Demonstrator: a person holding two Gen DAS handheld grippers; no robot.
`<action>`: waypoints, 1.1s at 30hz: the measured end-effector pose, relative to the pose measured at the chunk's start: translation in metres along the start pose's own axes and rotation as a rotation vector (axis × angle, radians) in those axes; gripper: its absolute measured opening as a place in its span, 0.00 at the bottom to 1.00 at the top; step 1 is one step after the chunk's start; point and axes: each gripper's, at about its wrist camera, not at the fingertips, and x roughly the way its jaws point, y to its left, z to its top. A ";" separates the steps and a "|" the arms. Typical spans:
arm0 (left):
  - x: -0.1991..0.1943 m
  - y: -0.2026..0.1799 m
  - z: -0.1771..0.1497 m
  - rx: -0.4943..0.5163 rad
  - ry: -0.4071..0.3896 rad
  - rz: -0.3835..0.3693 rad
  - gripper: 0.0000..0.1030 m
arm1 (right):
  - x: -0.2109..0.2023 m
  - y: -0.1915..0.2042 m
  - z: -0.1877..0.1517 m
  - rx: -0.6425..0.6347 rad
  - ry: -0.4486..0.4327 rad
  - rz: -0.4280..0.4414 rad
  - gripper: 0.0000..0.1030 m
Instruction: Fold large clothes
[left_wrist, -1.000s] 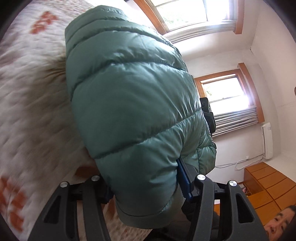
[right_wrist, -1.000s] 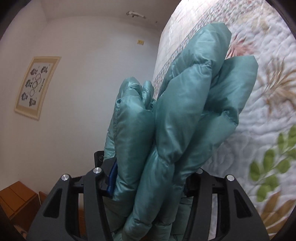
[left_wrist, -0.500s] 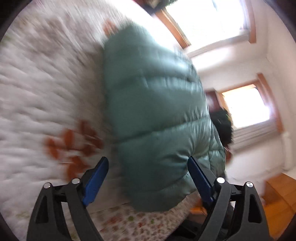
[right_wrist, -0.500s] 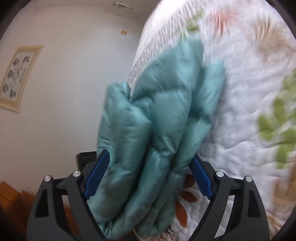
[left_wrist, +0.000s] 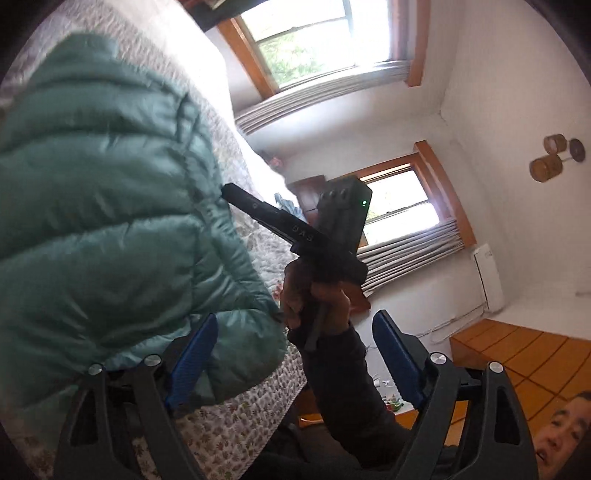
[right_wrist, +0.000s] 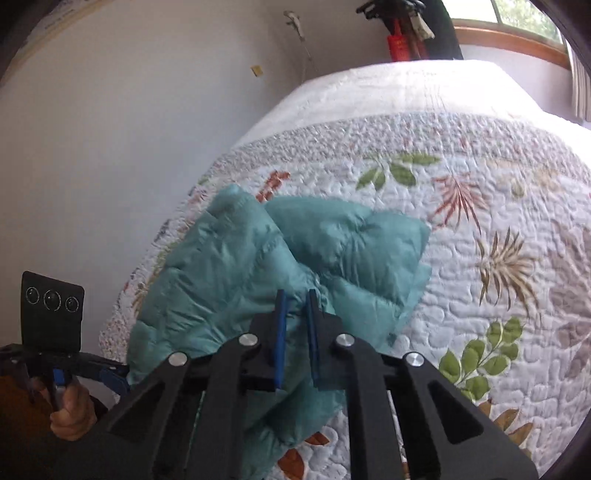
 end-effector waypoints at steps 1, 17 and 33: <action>0.010 0.005 -0.001 -0.011 0.013 0.008 0.78 | 0.005 -0.003 -0.007 0.007 0.009 0.000 0.09; 0.015 -0.029 0.025 0.000 0.090 0.080 0.73 | 0.001 -0.013 -0.030 0.036 0.012 0.022 0.12; 0.030 0.013 0.145 -0.001 0.090 0.311 0.75 | 0.001 0.051 -0.087 -0.171 0.052 0.037 0.07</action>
